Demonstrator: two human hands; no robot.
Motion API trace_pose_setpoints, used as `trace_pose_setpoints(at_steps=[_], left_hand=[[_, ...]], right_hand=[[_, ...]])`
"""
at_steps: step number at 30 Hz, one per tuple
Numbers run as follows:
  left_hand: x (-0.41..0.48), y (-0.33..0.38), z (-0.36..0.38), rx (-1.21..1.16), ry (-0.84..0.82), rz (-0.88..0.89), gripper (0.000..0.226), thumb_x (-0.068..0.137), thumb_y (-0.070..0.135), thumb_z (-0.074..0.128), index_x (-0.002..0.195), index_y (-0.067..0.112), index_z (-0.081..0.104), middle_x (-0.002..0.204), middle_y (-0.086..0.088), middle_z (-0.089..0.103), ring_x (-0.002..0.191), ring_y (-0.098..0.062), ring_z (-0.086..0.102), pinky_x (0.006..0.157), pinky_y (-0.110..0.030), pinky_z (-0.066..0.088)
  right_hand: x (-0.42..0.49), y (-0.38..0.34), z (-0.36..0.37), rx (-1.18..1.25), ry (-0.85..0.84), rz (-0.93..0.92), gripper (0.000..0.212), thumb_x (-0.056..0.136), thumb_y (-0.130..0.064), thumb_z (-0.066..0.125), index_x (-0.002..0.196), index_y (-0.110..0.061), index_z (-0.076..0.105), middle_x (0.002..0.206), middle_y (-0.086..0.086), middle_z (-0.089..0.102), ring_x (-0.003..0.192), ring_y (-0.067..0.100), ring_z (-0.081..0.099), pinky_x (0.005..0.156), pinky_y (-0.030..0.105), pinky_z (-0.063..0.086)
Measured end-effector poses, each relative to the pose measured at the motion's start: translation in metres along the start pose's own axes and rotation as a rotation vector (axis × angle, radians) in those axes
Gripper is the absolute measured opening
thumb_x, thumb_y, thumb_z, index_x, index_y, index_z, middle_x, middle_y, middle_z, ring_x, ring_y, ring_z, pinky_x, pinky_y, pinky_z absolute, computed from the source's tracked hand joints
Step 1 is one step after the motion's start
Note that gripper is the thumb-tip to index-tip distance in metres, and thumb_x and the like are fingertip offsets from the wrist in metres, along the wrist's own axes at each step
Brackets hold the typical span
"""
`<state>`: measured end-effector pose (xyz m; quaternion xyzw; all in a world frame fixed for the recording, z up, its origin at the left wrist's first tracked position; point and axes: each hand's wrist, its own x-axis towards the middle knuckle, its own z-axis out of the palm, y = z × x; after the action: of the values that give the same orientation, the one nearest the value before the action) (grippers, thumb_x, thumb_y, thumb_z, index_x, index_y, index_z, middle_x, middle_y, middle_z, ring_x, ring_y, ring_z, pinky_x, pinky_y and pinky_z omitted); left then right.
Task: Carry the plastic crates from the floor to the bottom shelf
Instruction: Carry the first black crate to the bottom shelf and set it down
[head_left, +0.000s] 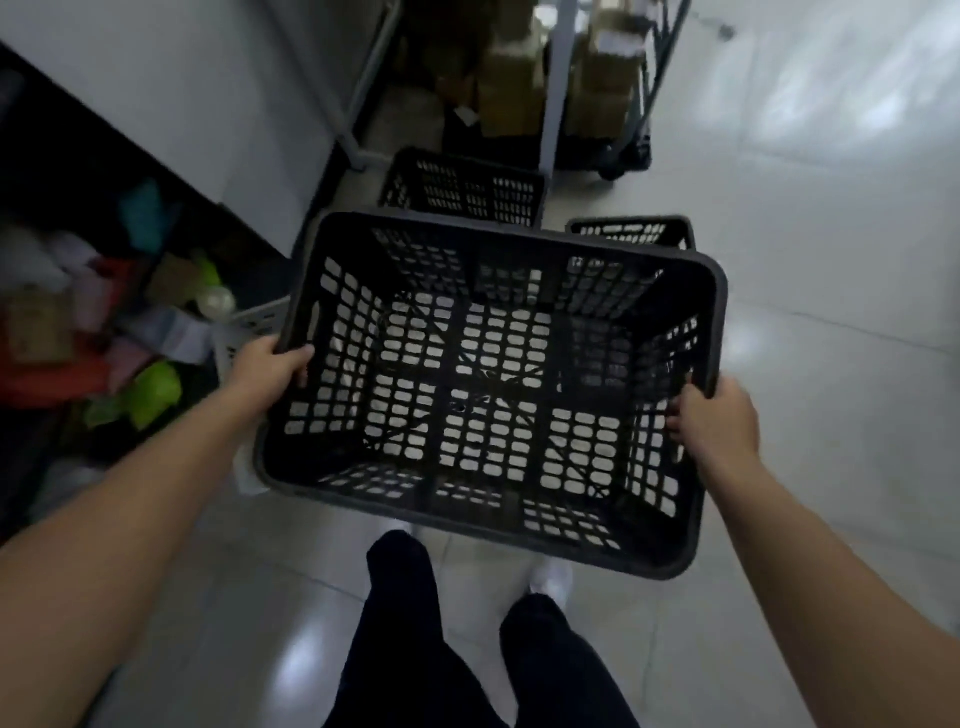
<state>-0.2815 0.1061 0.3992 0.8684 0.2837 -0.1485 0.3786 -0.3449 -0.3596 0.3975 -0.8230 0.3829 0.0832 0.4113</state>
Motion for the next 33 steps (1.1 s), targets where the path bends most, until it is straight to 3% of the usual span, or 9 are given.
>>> trace_pose_setpoints(at_steps=[3,6,8,14,17,21,26,33], left_hand=[[-0.073,-0.031,-0.052,-0.12,0.091,-0.059,0.035,0.093,0.031,0.065,0.066,0.01,0.064,0.074,-0.016,0.069,0.084,-0.04,0.067,0.083,-0.047,0.051],[-0.153,-0.073,-0.111,-0.213,0.215,-0.104,0.041,0.092,0.039,0.064,0.065,0.009,0.069,0.065,-0.012,0.069,0.074,-0.032,0.067,0.066,-0.035,0.047],[-0.211,-0.105,-0.15,-0.281,0.314,-0.149,0.046,0.092,0.042,0.064,0.064,0.006,0.068,0.06,-0.011,0.067,0.069,-0.032,0.066,0.065,-0.036,0.044],[-0.389,-0.231,-0.239,-0.34,0.584,-0.354,0.051,0.089,0.04,0.067,0.053,0.004,0.061,0.053,-0.011,0.064,0.059,-0.028,0.062,0.059,-0.033,0.039],[-0.471,-0.302,-0.263,-0.405,0.747,-0.48,0.053,0.092,0.038,0.065,0.055,0.001,0.06,0.056,-0.016,0.063,0.057,-0.026,0.06,0.056,-0.032,0.037],[-0.579,-0.393,-0.275,-0.55,0.96,-0.656,0.048,0.093,0.03,0.066,0.055,0.002,0.058,0.055,-0.016,0.06,0.057,-0.028,0.057,0.059,-0.035,0.036],[-0.701,-0.488,-0.261,-0.691,1.219,-0.875,0.048,0.09,0.036,0.067,0.056,0.004,0.059,0.049,-0.006,0.062,0.055,-0.026,0.06,0.055,-0.032,0.04],[-0.824,-0.563,-0.218,-0.715,1.433,-1.218,0.048,0.089,0.044,0.065,0.061,0.005,0.066,0.049,-0.002,0.065,0.054,-0.021,0.062,0.054,-0.034,0.041]], right_hand=[[-0.035,-0.057,-0.031,-0.112,-0.05,-0.211,0.015,0.084,-0.034,0.045,0.084,-0.024,0.055,0.081,0.007,0.067,0.072,0.032,0.067,0.069,0.051,0.057],[-0.081,-0.11,-0.035,-0.179,-0.116,-0.397,0.019,0.088,-0.035,0.045,0.086,-0.02,0.056,0.081,0.01,0.067,0.073,0.035,0.066,0.069,0.05,0.056],[-0.116,-0.14,-0.021,-0.222,-0.196,-0.5,0.019,0.09,-0.034,0.046,0.085,-0.019,0.057,0.081,0.011,0.067,0.072,0.035,0.065,0.069,0.051,0.056],[-0.267,-0.196,0.08,-0.33,-0.453,-0.785,0.019,0.094,-0.035,0.049,0.083,-0.021,0.055,0.076,0.008,0.067,0.065,0.029,0.063,0.056,0.035,0.047],[-0.363,-0.208,0.143,-0.386,-0.592,-0.938,0.019,0.092,-0.034,0.05,0.085,-0.017,0.057,0.079,0.009,0.068,0.07,0.03,0.064,0.057,0.033,0.042],[-0.503,-0.204,0.225,-0.473,-0.748,-1.155,0.017,0.091,-0.028,0.05,0.089,-0.014,0.06,0.075,0.011,0.069,0.066,0.029,0.063,0.053,0.03,0.037],[-0.67,-0.165,0.31,-0.513,-1.002,-1.303,0.016,0.092,-0.025,0.049,0.078,-0.02,0.052,0.064,0.008,0.066,0.052,0.028,0.064,0.047,0.03,0.047],[-0.865,-0.085,0.39,-0.64,-1.297,-1.493,0.012,0.091,-0.032,0.046,0.084,-0.025,0.054,0.074,0.005,0.066,0.067,0.03,0.065,0.062,0.041,0.056]])
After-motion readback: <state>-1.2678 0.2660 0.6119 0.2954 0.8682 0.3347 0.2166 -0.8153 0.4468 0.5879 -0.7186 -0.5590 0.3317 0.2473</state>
